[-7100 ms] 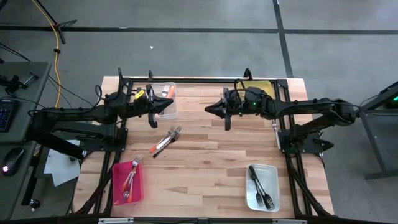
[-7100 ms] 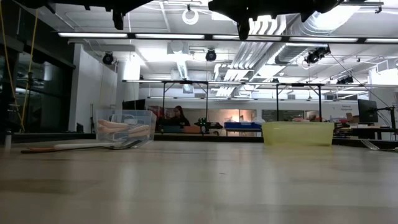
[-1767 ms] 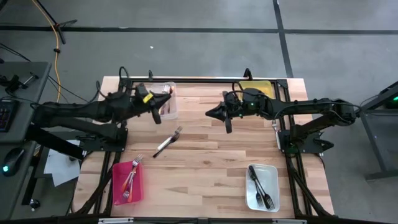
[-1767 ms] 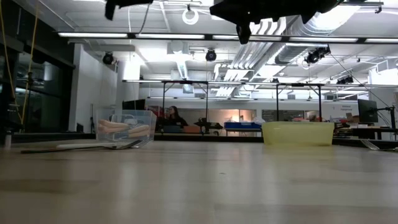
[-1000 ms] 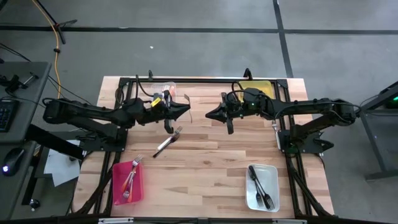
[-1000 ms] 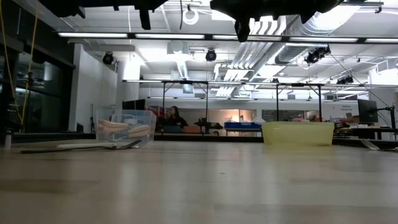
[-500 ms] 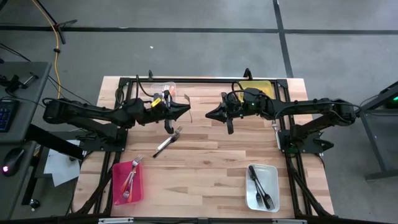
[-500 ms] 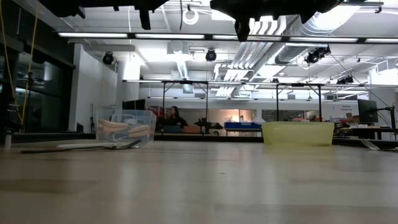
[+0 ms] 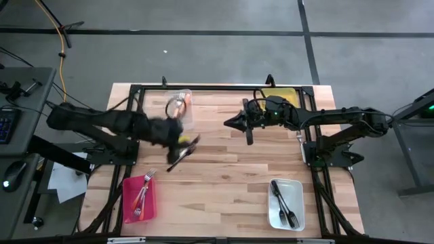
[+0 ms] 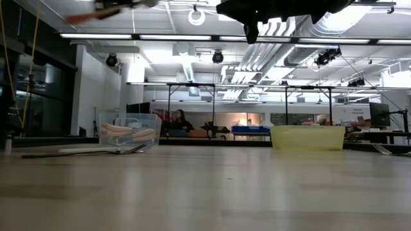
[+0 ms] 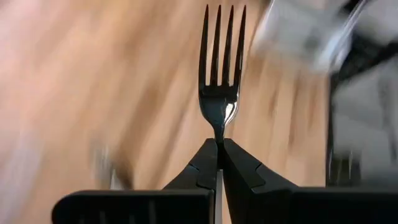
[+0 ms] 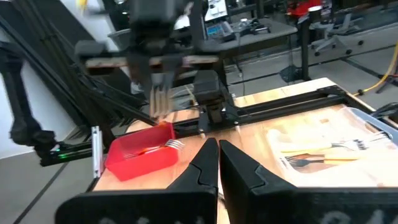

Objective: Sort silverware by color (type)
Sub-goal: Put the orange-white fork into the red bin

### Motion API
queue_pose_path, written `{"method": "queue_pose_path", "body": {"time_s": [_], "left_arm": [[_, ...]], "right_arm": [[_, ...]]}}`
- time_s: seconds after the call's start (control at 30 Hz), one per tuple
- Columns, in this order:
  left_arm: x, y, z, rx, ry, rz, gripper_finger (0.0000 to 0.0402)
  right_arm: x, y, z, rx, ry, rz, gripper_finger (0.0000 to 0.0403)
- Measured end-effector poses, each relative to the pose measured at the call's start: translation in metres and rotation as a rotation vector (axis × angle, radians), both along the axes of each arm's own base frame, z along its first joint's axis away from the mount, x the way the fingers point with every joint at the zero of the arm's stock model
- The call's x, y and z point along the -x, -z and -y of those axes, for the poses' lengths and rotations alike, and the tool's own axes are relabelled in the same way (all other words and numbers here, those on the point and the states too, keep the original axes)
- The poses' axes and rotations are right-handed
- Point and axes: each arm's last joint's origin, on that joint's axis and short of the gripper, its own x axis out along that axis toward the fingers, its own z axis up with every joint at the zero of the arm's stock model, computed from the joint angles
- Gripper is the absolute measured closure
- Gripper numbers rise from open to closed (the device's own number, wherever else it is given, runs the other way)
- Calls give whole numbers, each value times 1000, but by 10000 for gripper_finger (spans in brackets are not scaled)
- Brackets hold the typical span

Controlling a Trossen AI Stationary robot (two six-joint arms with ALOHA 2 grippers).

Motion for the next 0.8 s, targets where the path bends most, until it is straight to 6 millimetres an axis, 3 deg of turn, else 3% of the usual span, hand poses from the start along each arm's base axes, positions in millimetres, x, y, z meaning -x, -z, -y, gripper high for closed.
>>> {"method": "queue_pose_path", "body": {"time_s": [0.1,0.33,0.63,0.8], "left_arm": [[15,0,24,59,-36,-226,401],[47,21,79,201,-278,-520,401],[76,57,142,224,-679,-638,401],[82,83,171,187,-787,-706,401]], "right_arm": [[0,0,1,21,11,1,403],[0,0,2,45,17,2,403],[0,0,3,52,20,1,403],[0,0,3,63,19,1,403]]}}
